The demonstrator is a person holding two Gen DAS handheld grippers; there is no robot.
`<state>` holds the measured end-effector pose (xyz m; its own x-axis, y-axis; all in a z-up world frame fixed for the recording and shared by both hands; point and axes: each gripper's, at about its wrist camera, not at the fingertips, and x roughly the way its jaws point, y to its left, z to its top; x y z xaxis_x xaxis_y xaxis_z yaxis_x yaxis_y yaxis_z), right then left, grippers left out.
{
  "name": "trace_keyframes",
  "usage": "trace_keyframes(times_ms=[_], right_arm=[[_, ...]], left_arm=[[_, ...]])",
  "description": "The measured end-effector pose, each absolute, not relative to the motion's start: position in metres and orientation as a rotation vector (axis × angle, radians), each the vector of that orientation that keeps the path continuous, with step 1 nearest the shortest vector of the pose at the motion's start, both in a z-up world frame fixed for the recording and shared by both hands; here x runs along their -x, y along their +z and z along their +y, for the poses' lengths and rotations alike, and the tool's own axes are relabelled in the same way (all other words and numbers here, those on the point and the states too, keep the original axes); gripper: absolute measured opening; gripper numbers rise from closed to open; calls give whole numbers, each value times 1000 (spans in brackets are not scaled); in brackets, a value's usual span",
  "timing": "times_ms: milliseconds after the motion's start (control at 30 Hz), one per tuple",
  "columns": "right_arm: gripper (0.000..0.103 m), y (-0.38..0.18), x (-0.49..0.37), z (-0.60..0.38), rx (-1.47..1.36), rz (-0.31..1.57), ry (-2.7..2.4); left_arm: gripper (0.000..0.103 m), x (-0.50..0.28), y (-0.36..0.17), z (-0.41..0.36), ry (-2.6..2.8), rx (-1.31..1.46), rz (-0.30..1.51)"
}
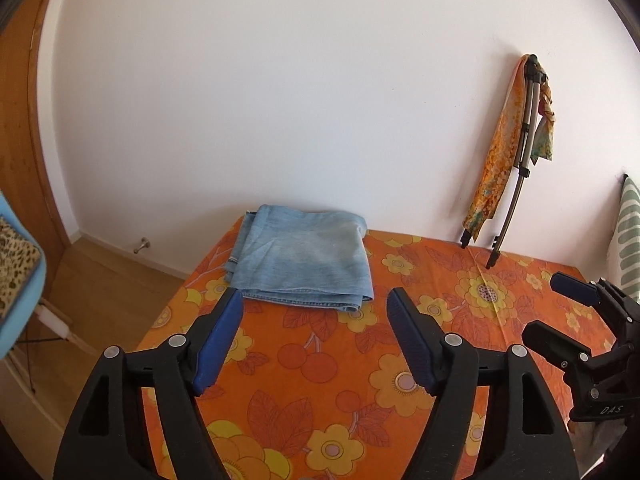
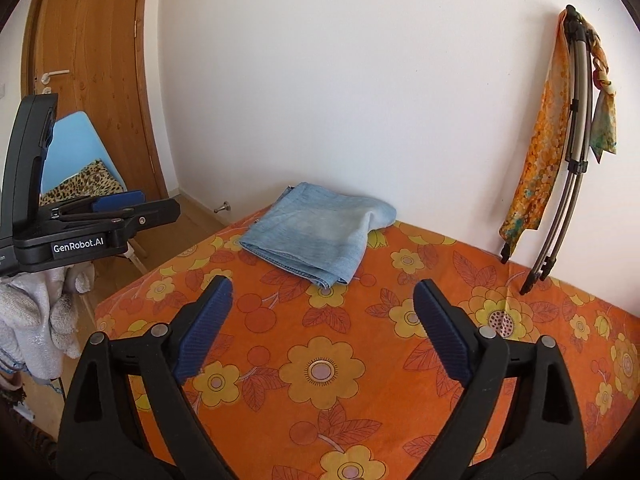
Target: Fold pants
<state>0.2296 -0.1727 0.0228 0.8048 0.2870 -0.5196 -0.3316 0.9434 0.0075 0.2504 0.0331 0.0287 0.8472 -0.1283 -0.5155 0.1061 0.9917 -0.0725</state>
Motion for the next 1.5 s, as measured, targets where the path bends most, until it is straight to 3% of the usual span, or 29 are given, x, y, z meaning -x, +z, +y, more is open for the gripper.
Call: trace_keyframes(times_ms=[433, 1500], right_arm=[[101, 24, -154, -179, 97, 516, 261], [103, 3, -127, -210, 67, 541, 130]], left_arm=[[83, -169, 23, 18, -93, 32, 499], [83, -152, -19, -19, -28, -30, 599]])
